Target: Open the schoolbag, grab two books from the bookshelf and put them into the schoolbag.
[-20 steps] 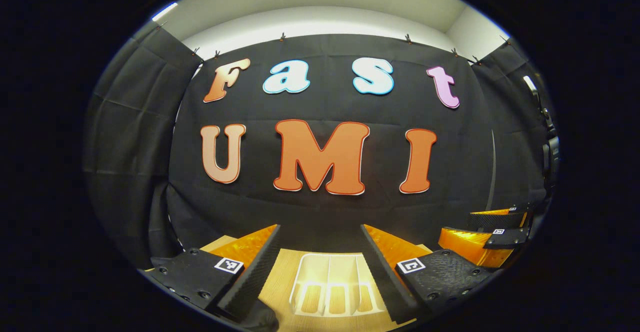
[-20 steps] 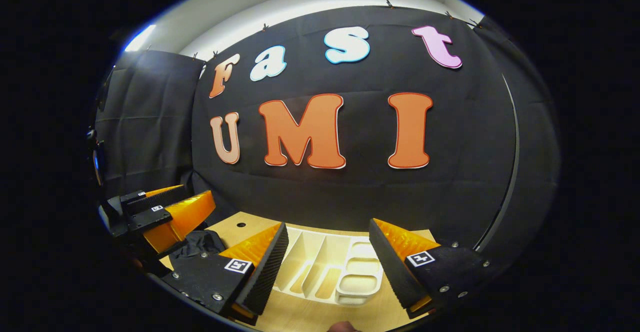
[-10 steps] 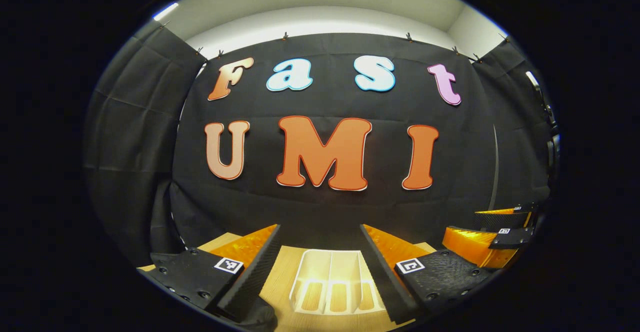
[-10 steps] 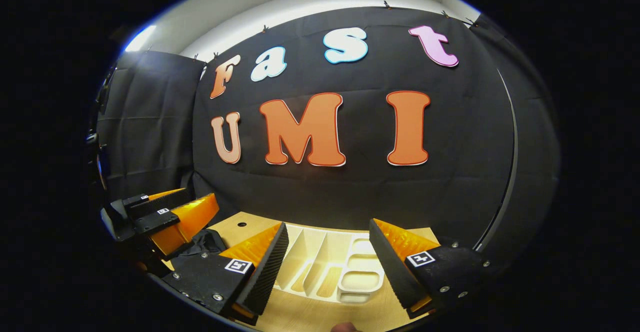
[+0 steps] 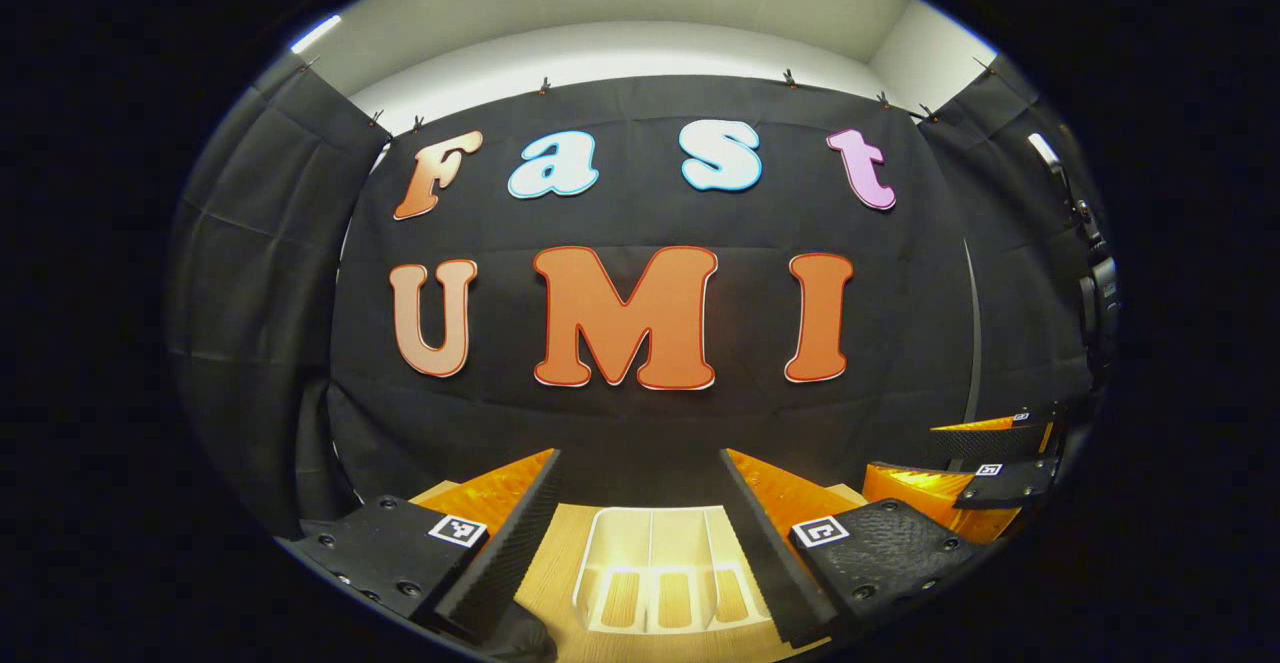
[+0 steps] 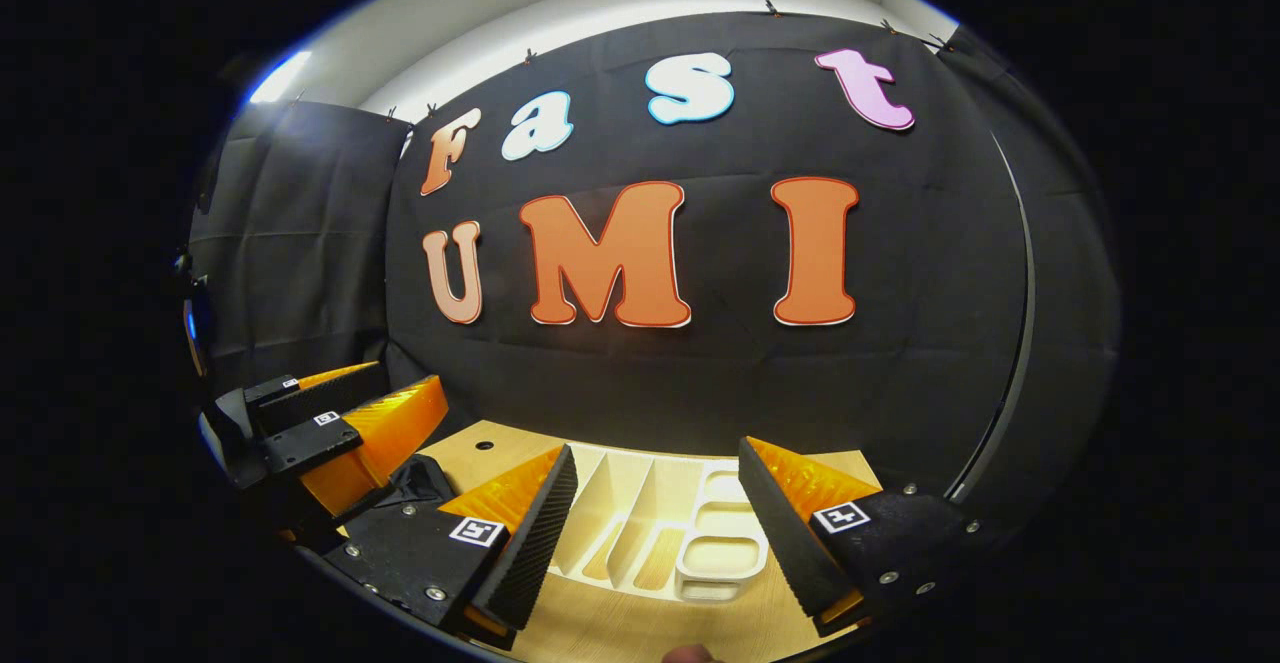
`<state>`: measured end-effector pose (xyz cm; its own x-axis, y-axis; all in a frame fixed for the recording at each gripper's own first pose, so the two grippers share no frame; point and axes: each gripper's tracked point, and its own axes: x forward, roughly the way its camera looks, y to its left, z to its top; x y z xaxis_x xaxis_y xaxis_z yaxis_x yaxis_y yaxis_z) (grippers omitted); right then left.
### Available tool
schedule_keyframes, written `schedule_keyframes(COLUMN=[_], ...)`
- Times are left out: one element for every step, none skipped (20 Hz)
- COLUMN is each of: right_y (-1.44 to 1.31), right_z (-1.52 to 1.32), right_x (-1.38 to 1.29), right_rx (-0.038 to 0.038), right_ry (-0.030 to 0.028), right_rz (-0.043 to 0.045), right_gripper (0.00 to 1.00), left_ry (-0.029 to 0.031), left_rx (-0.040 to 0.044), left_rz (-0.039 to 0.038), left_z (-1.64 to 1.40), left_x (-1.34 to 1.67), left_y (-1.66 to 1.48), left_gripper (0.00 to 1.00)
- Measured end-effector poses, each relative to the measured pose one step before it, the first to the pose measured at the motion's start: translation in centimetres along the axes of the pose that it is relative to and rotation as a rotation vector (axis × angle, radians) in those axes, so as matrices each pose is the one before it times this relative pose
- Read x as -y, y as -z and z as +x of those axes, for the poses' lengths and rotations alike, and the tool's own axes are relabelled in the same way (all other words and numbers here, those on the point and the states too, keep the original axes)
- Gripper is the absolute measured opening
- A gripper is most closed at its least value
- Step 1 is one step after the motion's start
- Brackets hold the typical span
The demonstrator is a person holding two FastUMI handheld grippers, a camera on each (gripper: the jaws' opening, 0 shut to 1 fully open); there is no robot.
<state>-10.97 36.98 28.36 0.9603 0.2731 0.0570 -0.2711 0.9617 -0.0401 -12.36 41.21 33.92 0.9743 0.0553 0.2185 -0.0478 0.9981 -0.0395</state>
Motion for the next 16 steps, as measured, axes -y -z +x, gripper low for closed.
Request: schedule_keyframes(right_y=[0.052, 0.05, -0.128, -0.09, -0.07, 0.032, 0.086, 0.069, 0.139, -0.029, -0.006, -0.066, 0.008, -0.11, -0.241, -0.182], right_z=[-0.053, 0.037, -0.04, 0.016, -0.023, 0.058, 0.066, 0.027, 0.005, -0.055, 0.172, 0.096, 0.02, 0.024, -0.066, 0.007], right_x=[-0.107, -0.024, -0.047, 0.058, -0.227, 0.024, -0.119, -0.073, -0.107, -0.124, -0.084, -0.104, 0.026, -0.131, -0.15, -0.005], right_rx=[-0.00271, 0.00058, 0.00355, 0.00419, 0.00271, 0.00169, -0.00217, -0.00367, -0.00427, -0.00231, -0.00006, -0.00196, 0.00043, 0.00357, 0.00549, 0.005], right_ry=[0.0001, -0.00287, 0.00054, 0.00026, -0.0045, 0.00006, -0.0052, 0.00022, -0.00696, -0.00247, -0.00011, -0.00286, 0.00317, -0.00398, 0.00118, -0.00052], right_rz=[0.00009, -0.00164, -0.00377, -0.00492, -0.00235, -0.00174, -0.00081, -0.00154, -0.00055, -0.00083, -0.00266, -0.00374, -0.0048, -0.00067, -0.00029, -0.00187], right_gripper=[0.97, 0.96, 0.96, 0.96, 0.96, 0.96, 1.0, 0.97, 0.97, 0.97, 0.96, 0.97, 0.97, 0.97, 0.97, 0.96], left_ry=[-0.00286, -0.0023, -0.00234, -0.00318, 0.00074, -0.00304, -0.0001, -0.00089, 0.00049, -0.00173, 0.00187, 0.00014, -0.00054, -0.0022, -0.00191, -0.00082], left_rx=[-0.00081, 0.00093, -0.00003, -0.00038, -0.0015, 0.00042, -0.00077, 0.00277, 0.00146, 0.00306, 0.00159, 0.00069, 0.00205, 0.00095, 0.00006, -0.00095], left_rz=[-0.00252, -0.00199, -0.00135, -0.00049, 0.00105, 0.00256, 0.00375, 0.00395, 0.00486, 0.00274, -0.00051, -0.00139, -0.0024, -0.00271, -0.00229, -0.00216], left_z=[-0.064, -0.098, 0.02, 0.014, 0.035, -0.06, -0.095, -0.004, -0.027, -0.087, -0.068, 0.002, -0.037, 0.09, -0.03, 0.045], left_x=[-0.1, -0.042, -0.183, -0.058, -0.006, 0.025, -0.046, -0.039, 0.031, -0.039, -0.051, -0.006, -0.11, -0.123, -0.144, -0.101], left_y=[0.06, -0.076, 0.12, -0.01, 0.144, -0.058, 0.012, -0.152, 0.011, -0.118, 0.073, -0.028, 0.051, -0.15, 0.065, -0.046], left_gripper=[0.94, 0.94, 0.94, 0.95, 0.94, 0.94, 0.94, 0.94, 0.94, 0.94, 0.94, 0.95, 0.94, 0.95, 0.95, 0.95])
